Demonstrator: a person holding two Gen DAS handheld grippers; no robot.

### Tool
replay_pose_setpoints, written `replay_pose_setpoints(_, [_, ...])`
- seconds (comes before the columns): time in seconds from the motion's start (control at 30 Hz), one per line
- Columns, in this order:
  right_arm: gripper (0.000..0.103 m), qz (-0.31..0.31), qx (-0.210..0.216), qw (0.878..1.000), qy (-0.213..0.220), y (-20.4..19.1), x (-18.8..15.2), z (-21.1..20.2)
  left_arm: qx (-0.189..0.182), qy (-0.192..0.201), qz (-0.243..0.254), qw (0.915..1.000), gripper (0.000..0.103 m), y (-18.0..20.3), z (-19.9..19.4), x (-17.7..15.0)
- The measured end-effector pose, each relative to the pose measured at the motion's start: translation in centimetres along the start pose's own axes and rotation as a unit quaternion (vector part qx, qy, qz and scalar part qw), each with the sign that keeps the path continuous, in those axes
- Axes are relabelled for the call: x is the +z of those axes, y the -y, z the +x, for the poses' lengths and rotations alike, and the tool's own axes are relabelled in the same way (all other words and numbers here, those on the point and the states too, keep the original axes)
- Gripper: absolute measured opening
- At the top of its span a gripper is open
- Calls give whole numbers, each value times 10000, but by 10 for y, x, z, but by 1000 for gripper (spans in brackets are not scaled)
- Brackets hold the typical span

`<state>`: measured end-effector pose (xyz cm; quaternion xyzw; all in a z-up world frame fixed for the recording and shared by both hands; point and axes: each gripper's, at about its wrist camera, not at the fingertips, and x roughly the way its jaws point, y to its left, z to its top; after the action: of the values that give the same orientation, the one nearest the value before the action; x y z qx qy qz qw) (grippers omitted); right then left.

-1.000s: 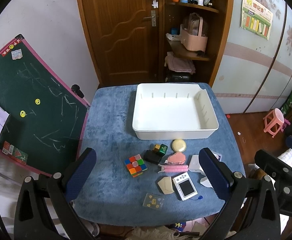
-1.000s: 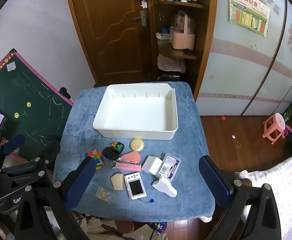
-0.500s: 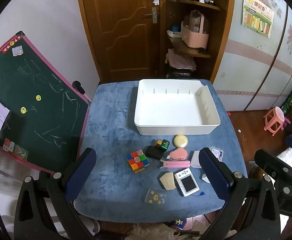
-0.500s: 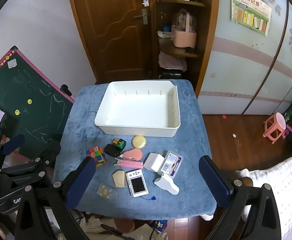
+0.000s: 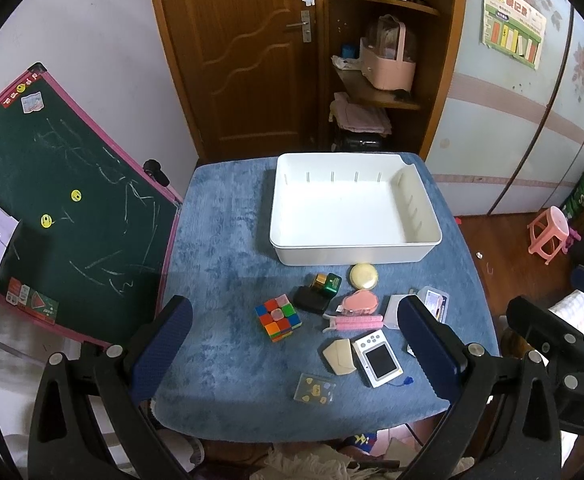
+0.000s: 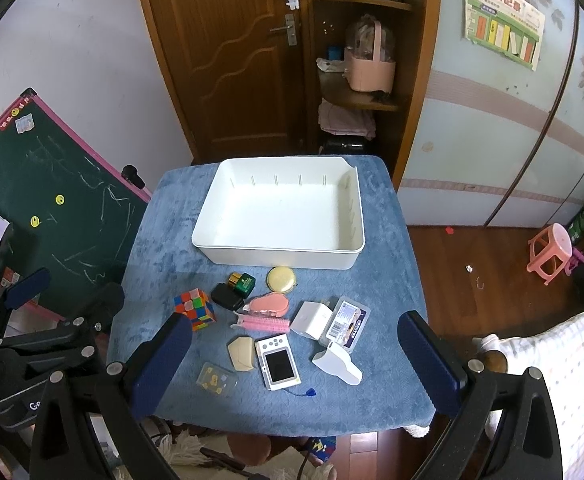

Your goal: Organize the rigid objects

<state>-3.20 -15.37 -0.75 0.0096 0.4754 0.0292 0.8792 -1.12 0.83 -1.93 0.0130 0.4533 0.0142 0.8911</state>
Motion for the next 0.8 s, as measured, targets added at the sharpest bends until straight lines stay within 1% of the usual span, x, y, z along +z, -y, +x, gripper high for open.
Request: replay_pose_setpoints(0.8, [103, -12, -7, 10000, -9, 0, 1, -1, 2, -16, 7, 10000, 102, 0, -1, 1])
